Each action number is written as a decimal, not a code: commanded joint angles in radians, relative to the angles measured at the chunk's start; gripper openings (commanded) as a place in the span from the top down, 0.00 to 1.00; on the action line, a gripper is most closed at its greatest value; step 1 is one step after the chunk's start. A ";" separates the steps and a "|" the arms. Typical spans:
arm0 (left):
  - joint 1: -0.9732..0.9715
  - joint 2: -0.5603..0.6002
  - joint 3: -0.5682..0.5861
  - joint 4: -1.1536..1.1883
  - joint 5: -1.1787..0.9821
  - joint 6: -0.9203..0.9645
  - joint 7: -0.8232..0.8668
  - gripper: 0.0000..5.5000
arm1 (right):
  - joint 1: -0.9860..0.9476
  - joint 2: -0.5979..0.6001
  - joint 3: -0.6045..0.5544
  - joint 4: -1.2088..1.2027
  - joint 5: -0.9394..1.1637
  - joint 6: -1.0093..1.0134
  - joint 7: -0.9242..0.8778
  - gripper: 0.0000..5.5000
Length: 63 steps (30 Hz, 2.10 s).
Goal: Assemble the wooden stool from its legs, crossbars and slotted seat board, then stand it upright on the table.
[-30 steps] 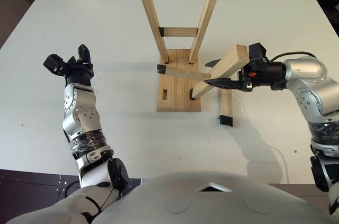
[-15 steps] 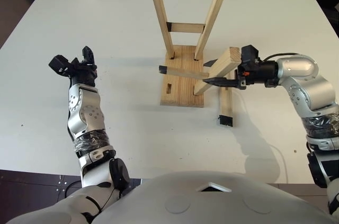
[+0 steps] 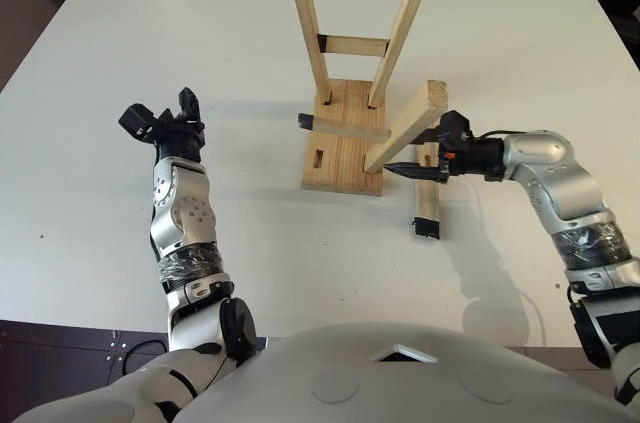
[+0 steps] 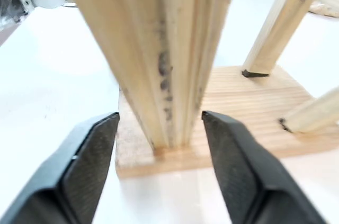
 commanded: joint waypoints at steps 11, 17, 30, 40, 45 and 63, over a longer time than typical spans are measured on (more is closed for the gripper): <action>0.095 -0.057 0.030 -0.046 0.008 -0.028 0.072 0.40 | 0.298 -0.042 0.057 -0.296 -0.342 0.020 -0.308 0.42; 0.080 -0.039 0.025 -0.041 0.013 -0.023 0.070 0.40 | 0.277 -0.086 0.035 -0.181 -0.449 -0.061 -0.346 0.42; 0.093 -0.063 0.024 -0.037 0.016 -0.046 0.079 0.40 | 0.235 -0.013 -0.162 -0.127 -0.199 0.182 -0.338 0.42; 0.151 -0.097 0.024 -0.081 0.018 -0.064 0.098 0.40 | 0.400 -0.056 -0.252 -0.112 -0.096 0.314 -0.281 0.42; 0.152 -0.097 0.026 -0.077 0.015 -0.069 0.099 0.40 | 0.349 0.006 -0.345 -0.157 0.002 0.339 -0.346 0.42; 0.134 -0.086 0.022 -0.015 0.025 -0.106 0.084 0.40 | 0.478 -0.024 -0.201 -0.084 -0.147 0.186 -0.346 0.59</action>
